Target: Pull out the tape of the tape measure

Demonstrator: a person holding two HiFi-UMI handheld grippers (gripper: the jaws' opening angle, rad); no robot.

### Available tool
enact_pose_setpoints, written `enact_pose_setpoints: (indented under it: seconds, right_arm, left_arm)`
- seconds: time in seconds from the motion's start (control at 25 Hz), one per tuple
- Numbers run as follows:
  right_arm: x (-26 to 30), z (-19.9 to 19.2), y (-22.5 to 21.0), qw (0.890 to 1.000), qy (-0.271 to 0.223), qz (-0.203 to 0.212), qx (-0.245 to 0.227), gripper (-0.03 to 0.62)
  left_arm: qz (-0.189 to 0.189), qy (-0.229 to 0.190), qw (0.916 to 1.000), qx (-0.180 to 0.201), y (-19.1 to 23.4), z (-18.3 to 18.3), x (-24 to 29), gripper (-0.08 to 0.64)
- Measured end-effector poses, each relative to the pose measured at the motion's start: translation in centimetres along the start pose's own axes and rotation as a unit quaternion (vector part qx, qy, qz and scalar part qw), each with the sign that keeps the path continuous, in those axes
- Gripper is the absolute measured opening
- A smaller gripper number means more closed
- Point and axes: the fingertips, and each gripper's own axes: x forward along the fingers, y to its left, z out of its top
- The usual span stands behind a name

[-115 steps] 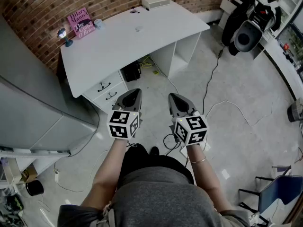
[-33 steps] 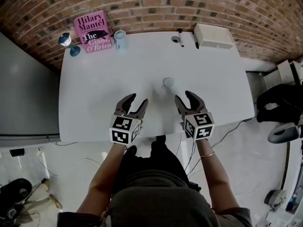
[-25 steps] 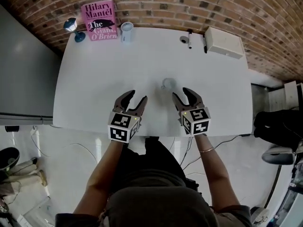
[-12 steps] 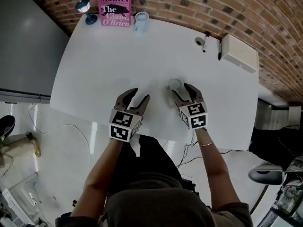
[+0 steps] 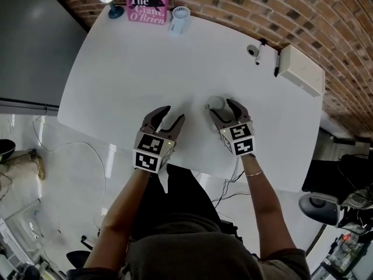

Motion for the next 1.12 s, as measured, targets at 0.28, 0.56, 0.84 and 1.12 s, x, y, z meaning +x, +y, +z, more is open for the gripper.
enact_pose_setpoints:
  seconds: [0.28,0.56,0.84,1.12]
  right_arm:
    - [0.77,-0.27,0.29,1.0,0.016,0.012,-0.018,0.265]
    - [1.06,-0.67,0.44,0.999,0.034,0.018,-0.03,0.236]
    - [1.12,-0.65,0.71,0.998,0.039,0.022,-0.041,0.218]
    - [0.77,-0.56,0.9,0.998,0.032,0.016,-0.047,0.213]
  left_arm:
    - [0.005,-0.001,0.9999,-0.009,0.29,-0.11,0.18,0.198]
    - [0.008,-0.003,0.9999,-0.014,0.42,-0.26,0.2,0.198]
    - [0.005,-0.001,0.9998,-0.018,0.12,-0.65,0.18,0.198]
    - [-0.005,-0.001,0.9999,-0.01,-0.05,-0.49,0.03,0.198]
